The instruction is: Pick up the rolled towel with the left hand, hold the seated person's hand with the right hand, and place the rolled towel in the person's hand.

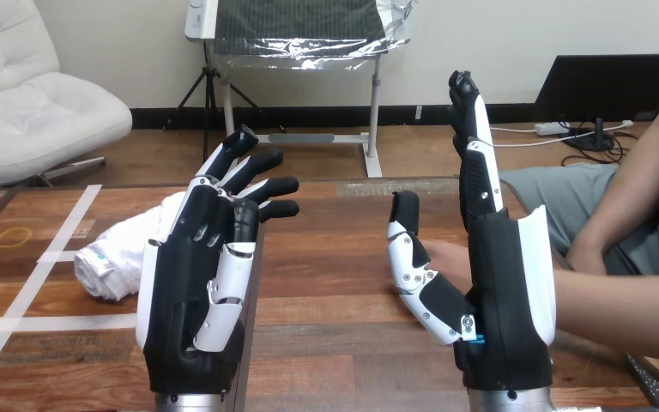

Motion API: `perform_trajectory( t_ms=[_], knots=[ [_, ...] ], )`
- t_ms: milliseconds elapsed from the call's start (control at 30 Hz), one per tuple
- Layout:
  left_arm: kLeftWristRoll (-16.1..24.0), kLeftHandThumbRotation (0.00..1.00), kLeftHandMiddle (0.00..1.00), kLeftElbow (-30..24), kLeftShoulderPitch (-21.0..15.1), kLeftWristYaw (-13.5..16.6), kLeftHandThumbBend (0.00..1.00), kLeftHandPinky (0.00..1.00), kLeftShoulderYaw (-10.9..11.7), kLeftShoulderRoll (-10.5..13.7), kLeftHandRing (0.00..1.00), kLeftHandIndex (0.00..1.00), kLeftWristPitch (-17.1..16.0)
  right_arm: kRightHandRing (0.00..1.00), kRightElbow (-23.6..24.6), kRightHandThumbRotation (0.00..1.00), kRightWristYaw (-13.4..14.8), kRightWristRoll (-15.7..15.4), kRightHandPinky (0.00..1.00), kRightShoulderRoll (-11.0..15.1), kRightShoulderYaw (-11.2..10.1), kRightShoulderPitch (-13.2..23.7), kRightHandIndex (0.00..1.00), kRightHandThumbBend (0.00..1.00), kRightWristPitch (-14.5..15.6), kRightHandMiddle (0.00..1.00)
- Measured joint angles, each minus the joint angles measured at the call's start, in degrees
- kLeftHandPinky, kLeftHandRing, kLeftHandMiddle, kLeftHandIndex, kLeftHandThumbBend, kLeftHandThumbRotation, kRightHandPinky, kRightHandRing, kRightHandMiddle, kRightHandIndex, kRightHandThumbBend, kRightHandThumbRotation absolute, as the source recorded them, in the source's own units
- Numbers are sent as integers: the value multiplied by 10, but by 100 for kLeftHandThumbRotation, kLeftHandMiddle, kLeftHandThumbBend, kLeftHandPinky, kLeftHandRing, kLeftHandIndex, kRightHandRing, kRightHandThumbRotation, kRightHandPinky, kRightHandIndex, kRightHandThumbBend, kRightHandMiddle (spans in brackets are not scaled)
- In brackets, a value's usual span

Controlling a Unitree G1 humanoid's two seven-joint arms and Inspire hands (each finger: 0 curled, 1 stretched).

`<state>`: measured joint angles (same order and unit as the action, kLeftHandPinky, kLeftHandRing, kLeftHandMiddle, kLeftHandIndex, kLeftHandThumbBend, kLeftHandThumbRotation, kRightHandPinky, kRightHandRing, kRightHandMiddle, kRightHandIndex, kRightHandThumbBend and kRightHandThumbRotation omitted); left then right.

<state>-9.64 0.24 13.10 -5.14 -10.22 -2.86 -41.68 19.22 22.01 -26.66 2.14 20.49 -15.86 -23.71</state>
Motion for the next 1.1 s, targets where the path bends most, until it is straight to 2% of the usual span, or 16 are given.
perform_trajectory(
  t_ms=[1100],
  knots=[
    [0, 60, 78, 0, 0, 0, 30, 65, 0, 0, 71, 82, 2, 100, 0, 0, -1, 10, 100, 0, -2, 0, 100, 0, 0, 100]
  ],
)
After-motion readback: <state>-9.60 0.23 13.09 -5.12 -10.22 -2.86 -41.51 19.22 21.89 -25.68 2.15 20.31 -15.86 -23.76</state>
